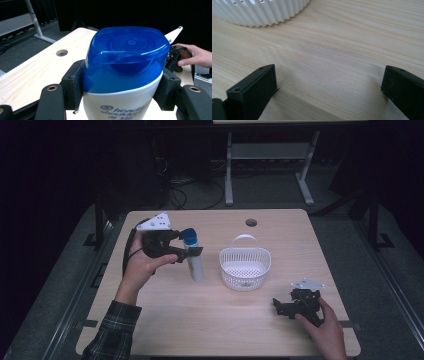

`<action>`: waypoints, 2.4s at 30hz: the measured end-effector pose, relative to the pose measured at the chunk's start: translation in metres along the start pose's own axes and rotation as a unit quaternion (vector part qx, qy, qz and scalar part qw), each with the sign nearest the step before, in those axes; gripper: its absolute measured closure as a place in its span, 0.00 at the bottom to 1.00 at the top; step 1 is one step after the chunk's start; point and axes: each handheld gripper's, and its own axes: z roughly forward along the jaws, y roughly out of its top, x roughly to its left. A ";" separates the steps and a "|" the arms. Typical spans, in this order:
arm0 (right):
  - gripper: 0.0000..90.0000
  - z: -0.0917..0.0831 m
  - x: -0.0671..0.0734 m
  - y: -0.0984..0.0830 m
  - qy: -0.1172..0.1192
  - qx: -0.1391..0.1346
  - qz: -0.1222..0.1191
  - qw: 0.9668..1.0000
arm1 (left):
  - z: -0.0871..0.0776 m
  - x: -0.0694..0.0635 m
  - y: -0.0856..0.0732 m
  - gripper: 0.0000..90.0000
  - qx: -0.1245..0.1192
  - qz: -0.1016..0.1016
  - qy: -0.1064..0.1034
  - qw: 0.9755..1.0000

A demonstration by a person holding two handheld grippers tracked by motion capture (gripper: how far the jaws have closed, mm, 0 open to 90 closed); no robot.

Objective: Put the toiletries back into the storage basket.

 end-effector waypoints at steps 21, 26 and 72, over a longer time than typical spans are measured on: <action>0.00 0.000 0.000 0.000 0.000 0.000 -0.001 1.000 | 0.026 -0.006 0.030 0.39 -0.016 0.015 -0.014 1.000; 0.00 0.000 0.000 0.000 0.000 0.000 -0.001 1.000 | 0.033 -0.007 0.033 0.39 -0.022 0.018 -0.016 0.999; 0.00 0.000 0.001 0.000 0.003 0.001 -0.002 1.000 | 0.108 -0.010 0.019 0.39 0.003 0.024 0.002 1.000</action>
